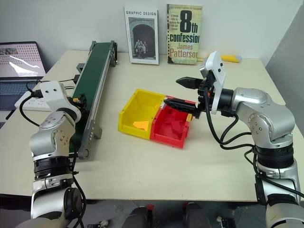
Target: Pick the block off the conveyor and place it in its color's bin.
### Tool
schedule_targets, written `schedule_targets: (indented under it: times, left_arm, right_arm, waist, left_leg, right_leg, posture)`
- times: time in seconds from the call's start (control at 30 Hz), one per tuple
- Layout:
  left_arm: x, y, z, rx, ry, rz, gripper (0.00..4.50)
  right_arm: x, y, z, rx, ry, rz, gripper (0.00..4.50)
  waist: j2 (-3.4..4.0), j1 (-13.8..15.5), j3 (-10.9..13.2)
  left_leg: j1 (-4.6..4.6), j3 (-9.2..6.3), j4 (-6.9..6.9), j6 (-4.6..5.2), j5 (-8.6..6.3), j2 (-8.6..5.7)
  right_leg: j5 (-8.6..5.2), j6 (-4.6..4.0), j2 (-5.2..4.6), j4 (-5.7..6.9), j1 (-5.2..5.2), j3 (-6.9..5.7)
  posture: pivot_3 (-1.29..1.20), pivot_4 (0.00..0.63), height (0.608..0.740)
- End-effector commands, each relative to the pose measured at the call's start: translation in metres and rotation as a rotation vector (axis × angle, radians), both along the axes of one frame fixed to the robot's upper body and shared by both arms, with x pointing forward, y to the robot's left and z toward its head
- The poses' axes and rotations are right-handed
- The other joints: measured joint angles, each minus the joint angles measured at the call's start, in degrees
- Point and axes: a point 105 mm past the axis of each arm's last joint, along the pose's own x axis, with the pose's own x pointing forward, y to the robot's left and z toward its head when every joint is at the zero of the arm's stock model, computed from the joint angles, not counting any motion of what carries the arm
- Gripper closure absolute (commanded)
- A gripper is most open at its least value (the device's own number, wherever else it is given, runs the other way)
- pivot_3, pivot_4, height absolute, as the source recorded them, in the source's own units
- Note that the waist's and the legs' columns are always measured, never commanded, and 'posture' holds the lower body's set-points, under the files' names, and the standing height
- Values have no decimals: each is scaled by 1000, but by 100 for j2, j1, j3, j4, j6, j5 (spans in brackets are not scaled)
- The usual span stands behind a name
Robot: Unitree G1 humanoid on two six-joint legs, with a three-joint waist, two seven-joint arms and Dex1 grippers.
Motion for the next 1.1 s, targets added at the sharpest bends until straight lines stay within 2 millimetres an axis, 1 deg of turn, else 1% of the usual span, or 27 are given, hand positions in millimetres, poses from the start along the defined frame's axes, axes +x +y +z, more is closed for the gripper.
schedule_targets:
  times: [0.03, 0.07, 0.13, 0.2, 0.27, 0.3, 0.33, 0.37, 0.4, 0.5, 0.57, 0.67, 0.73, 0.77, 0.9, 1.03, 1.1]
  left_arm:
    - [-4, -7, 20, 5, -65, -13, 2960]
    - [-4, -10, 24, 4, -77, -29, 2965]
    - [1, -28, 35, -26, -105, -135, 2965]
    - [5, -53, 47, -15, -126, -268, 2965]
    - [6, -88, 56, 61, -125, -448, 2965]
    - [6, -111, 58, 97, -117, -567, 2965]
    - [5, -126, 59, 118, -110, -644, 2965]
    - [4, -135, 57, 133, -100, -695, 2965]
    - [3, -150, 51, 157, -75, -766, 2965]
    - [2, -171, 36, 201, -18, -872, 2965]
    - [5, -179, 25, 236, 16, -896, 2965]
    - [11, -180, 14, 273, 44, -889, 2965]
    - [13, -182, 11, 263, 48, -905, 2246]
    - [13, -183, 11, 257, 45, -917, 2172]
    - [13, -183, 18, 258, 28, -941, 1379]
    - [13, -171, 29, 306, 22, -930, 523]
    - [7, -160, 32, 349, 48, -952, 130]
  right_arm:
    - [-4, -4, 18, 14, -72, -7, 0]
    - [-4, -4, 18, 11, -74, -10, 0]
    - [-3, -6, 16, -21, -84, -28, 0]
    - [-2, -8, 10, -89, -109, -56, 0]
    - [0, -9, 6, -137, -114, -86, 0]
    - [-1, -9, 6, -149, -114, -95, 0]
    - [-2, -8, 6, -157, -115, -100, 0]
    - [-2, -7, 6, -164, -118, -104, 0]
    - [-5, -6, 6, -169, -119, -100, 0]
    - [-10, -4, 5, -179, -116, -94, 0]
    - [-14, -5, 2, -195, -113, -99, 0]
    - [-17, -7, 1, -198, -110, -116, 0]
    - [-18, -11, 2, -186, -105, -138, 0]
    - [-18, -13, 1, -183, -101, -148, 0]
    - [-18, -18, -4, -186, -89, -168, 0]
    - [-17, -22, -5, -192, -85, -179, 0]
    - [-14, -26, -6, -204, -84, -186, 0]
  waist:
    - [0, 4, 0]
    - [0, 4, 0]
    - [0, 2, 0]
    - [0, 10, 0]
    - [-1, 37, 0]
    - [-1, 40, 0]
    - [-1, 41, 0]
    - [-1, 41, 0]
    - [-1, 34, 0]
    - [0, -1, 0]
    - [0, -36, 0]
    - [1, -35, 1]
    - [1, -28, 1]
    - [0, -18, 1]
    - [0, -2, 1]
    - [1, -4, 1]
    - [1, -15, 1]
  left_leg:
    - [0, 0, 0, 0, 0, 0]
    - [0, -1, 0, 0, 0, 0]
    - [0, 0, 0, 0, 0, 0]
    - [-1, -1, 0, -1, 0, -1]
    - [-6, -3, 1, -2, 1, -3]
    - [-5, -5, 1, -2, 1, -5]
    - [-6, -5, 1, -4, 2, -5]
    - [-5, -4, 1, -8, 4, -6]
    - [-6, -3, -1, -22, 12, -8]
    - [-4, 1, -3, -24, 14, -7]
    - [-3, 2, -3, -23, 13, -5]
    - [3, 1, -3, -11, 7, -4]
    - [1, -3, -2, 0, 1, -3]
    - [1, -2, -1, 1, 1, -3]
    - [-5, -2, -1, 0, 1, -5]
    - [-5, -1, 0, 1, 2, -6]
    - [-3, -1, -1, 1, 1, -5]
  right_leg:
    - [0, 0, 0, 0, 0, -1]
    - [0, 0, 0, 1, 0, 0]
    - [0, 0, 0, 1, 0, 0]
    - [0, 0, 0, 0, 0, -2]
    - [0, 0, 3, -3, 0, -8]
    - [0, 0, 5, -7, 4, -13]
    - [0, 0, 5, -8, 5, -13]
    - [0, 0, 6, -10, 6, -11]
    - [0, 0, 7, -12, 6, -10]
    - [0, 0, 8, -17, 6, -4]
    - [0, 0, 12, -17, 5, 1]
    - [0, 0, 18, -10, 5, 2]
    - [0, 0, 20, -8, 5, 1]
    - [0, 0, 20, -8, 5, 2]
    - [0, 0, 16, -17, 5, 1]
    - [0, 0, 17, -16, 5, 2]
    - [0, 0, 17, -16, 5, 2]
  posture:
    - [0, 150, 740]
    - [0, 150, 740]
    - [0, 150, 740]
    - [0, 150, 740]
    - [0, 150, 740]
    - [0, 150, 740]
    - [0, 150, 740]
    - [0, 150, 740]
    - [0, 150, 740]
    - [0, 150, 740]
    - [0, 150, 740]
    - [0, 150, 740]
    - [0, 150, 740]
    - [0, 150, 740]
    - [0, 150, 740]
    - [0, 150, 740]
    - [0, 150, 740]
